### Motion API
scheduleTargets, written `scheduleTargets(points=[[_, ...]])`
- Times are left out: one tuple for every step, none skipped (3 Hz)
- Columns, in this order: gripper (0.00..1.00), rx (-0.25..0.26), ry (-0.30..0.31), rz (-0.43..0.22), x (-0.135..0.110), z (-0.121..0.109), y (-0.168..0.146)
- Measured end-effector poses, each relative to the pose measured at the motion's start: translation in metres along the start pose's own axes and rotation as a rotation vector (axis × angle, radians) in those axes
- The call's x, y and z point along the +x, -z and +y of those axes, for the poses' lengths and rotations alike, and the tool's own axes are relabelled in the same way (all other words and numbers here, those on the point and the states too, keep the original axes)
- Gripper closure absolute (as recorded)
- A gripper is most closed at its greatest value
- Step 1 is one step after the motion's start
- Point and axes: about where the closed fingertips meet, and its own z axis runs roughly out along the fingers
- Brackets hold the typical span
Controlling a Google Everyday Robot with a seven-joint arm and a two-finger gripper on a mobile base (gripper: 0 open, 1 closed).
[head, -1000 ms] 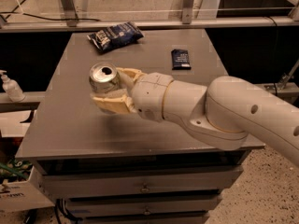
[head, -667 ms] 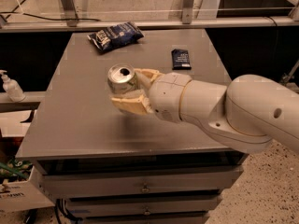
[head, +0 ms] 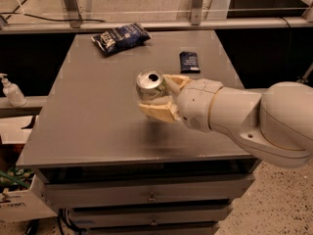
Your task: Move 7up can near rxbar blueberry
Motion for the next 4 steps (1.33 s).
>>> scheduleTargets(points=[[1.00, 0.033, -0.018, 0.038, 0.017, -0.015, 0.001], [1.00, 0.096, -0.059, 0.096, 0.039, -0.054, 0.011], [1.00, 0.196, -0.104, 0.127, 0.055, -0.102, 0.039], [1.00, 0.270, -0.138, 0.129, 0.061, -0.138, 0.061]])
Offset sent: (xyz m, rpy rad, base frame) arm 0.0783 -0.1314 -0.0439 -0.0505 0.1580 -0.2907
